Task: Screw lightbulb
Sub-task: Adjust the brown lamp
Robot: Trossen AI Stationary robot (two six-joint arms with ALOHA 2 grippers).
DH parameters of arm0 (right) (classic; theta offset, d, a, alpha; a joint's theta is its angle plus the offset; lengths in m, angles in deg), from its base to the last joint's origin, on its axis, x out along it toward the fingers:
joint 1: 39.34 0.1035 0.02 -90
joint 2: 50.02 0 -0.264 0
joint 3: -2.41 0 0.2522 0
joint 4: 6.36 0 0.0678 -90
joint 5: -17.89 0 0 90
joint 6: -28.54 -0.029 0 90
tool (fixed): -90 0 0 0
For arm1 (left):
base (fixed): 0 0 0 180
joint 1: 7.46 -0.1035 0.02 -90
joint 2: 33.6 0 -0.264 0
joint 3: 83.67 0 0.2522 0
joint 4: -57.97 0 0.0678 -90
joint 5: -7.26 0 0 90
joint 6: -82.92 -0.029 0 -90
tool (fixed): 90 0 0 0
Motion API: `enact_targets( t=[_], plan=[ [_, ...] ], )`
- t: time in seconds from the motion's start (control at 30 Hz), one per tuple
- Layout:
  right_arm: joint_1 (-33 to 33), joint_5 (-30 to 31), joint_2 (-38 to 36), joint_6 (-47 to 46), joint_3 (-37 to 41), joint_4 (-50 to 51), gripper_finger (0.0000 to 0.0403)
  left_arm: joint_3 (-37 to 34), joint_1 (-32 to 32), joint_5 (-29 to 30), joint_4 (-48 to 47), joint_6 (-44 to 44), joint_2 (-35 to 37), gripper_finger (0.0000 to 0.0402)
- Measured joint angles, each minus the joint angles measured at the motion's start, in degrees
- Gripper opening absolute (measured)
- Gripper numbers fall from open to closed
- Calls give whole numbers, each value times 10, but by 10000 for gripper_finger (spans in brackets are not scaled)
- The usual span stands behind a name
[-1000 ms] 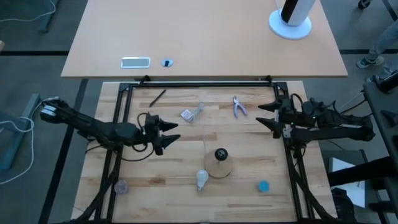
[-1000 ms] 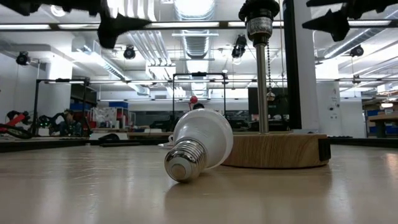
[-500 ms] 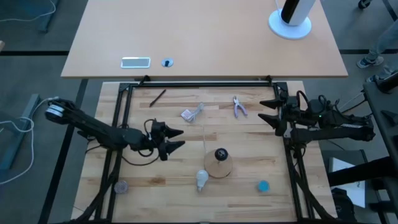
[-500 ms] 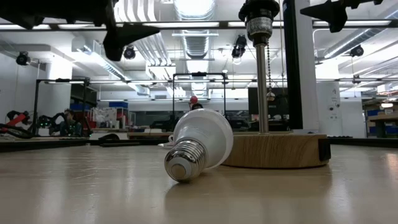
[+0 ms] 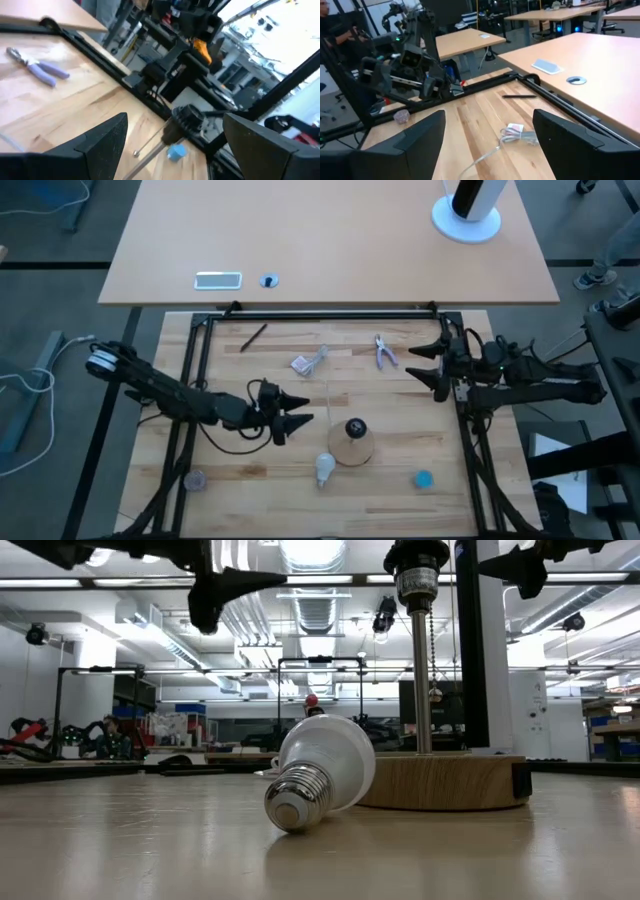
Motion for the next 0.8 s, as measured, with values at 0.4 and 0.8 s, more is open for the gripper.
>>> enact_targets(
  t=[0.4, 0.8],
  plan=[
    [0, -17, 29, -123, 0, 14, 291, 80, 165, 375, -3, -102, -46, 318],
    [2, -160, 38, -131, 1, 58, 283, 196, 215, 459, -3, -154, -177, 318]
  ],
)
